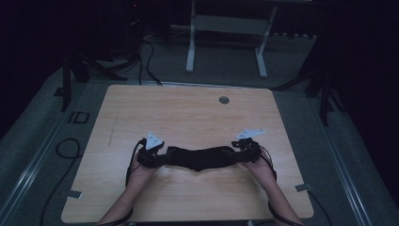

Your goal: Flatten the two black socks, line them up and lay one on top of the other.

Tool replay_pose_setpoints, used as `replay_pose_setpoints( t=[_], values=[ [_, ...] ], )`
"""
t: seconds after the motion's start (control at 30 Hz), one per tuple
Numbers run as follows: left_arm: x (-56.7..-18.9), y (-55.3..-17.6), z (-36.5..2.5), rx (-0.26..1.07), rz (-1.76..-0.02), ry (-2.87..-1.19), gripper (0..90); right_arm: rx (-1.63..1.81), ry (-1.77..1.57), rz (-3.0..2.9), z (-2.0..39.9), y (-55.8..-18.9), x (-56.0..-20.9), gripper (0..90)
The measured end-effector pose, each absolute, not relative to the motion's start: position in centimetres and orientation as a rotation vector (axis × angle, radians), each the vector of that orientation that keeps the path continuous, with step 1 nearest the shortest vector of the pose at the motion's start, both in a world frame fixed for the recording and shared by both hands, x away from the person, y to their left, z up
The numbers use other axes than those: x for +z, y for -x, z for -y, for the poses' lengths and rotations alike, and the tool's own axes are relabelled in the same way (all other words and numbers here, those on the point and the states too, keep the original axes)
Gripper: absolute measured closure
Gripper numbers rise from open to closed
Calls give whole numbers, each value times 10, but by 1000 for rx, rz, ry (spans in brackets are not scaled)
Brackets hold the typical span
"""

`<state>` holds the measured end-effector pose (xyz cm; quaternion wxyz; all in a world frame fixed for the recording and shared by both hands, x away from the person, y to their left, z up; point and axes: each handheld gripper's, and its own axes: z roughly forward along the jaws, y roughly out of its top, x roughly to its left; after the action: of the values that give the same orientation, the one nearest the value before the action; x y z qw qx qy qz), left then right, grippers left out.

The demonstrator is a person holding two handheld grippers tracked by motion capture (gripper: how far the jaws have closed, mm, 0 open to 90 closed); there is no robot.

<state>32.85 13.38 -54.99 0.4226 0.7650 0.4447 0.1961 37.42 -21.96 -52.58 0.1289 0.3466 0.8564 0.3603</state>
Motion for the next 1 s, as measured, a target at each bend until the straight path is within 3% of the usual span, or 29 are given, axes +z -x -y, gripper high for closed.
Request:
replay_pose_setpoints(
  t=[0.07,0.13,0.27,1.0],
  values=[
    [-549,-328,-136,504,-1127,-1883,239,1072,-1010,-2467,221,-374,-524,276],
    [-548,-325,-139,536,-1143,-1839,155,1090,-1002,-2473,223,-373,-524,142],
    [-547,-322,-144,525,-1130,-1800,87,1100,-978,-2448,223,-371,-528,126],
    [-551,-298,-174,528,-1062,-1857,83,1132,-1050,-2326,268,-368,-532,126]
  ],
)
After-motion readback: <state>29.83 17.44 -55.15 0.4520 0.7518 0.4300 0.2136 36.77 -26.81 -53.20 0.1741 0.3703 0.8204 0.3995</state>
